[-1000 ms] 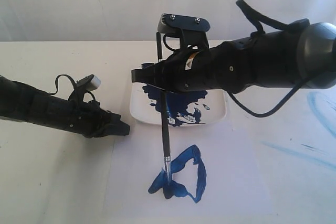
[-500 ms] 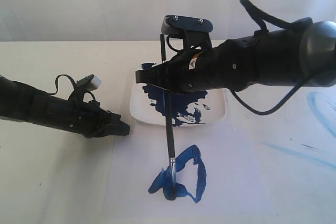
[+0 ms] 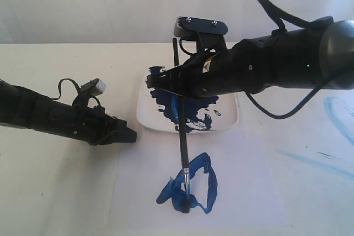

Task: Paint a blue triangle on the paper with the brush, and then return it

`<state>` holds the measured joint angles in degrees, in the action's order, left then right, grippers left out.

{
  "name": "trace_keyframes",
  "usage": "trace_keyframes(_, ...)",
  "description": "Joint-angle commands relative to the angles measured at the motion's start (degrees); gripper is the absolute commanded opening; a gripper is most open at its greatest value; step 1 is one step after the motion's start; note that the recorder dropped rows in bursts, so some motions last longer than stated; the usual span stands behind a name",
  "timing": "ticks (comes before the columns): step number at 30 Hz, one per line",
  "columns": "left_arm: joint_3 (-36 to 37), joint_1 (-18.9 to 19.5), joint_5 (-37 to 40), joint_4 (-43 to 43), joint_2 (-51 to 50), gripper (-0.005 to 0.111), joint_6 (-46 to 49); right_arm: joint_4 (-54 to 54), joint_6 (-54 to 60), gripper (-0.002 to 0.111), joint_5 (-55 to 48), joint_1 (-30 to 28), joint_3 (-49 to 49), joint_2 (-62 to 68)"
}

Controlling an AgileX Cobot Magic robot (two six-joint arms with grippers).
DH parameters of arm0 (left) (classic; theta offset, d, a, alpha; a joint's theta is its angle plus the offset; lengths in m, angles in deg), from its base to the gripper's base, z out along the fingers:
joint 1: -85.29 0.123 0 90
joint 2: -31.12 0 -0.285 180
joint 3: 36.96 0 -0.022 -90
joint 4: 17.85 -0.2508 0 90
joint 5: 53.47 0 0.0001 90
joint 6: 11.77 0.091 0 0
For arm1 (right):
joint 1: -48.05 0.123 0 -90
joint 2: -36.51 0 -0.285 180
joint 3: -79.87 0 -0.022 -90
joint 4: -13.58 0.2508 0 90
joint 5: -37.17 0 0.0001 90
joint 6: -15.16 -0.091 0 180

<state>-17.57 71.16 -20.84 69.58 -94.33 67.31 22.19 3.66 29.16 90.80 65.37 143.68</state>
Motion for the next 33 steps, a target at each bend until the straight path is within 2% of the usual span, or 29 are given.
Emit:
trace_keyframes(1,0.4,-0.3,-0.1,0.0,-1.0,0.0,-0.6,-0.7,1.0,0.0,-1.9,-0.7,0.0,-0.8)
trace_keyframes(33,0.4,-0.3,-0.1,0.0,-1.0,0.0,-0.6,-1.7,1.0,0.0,-6.2,-2.8,-0.1,-1.0)
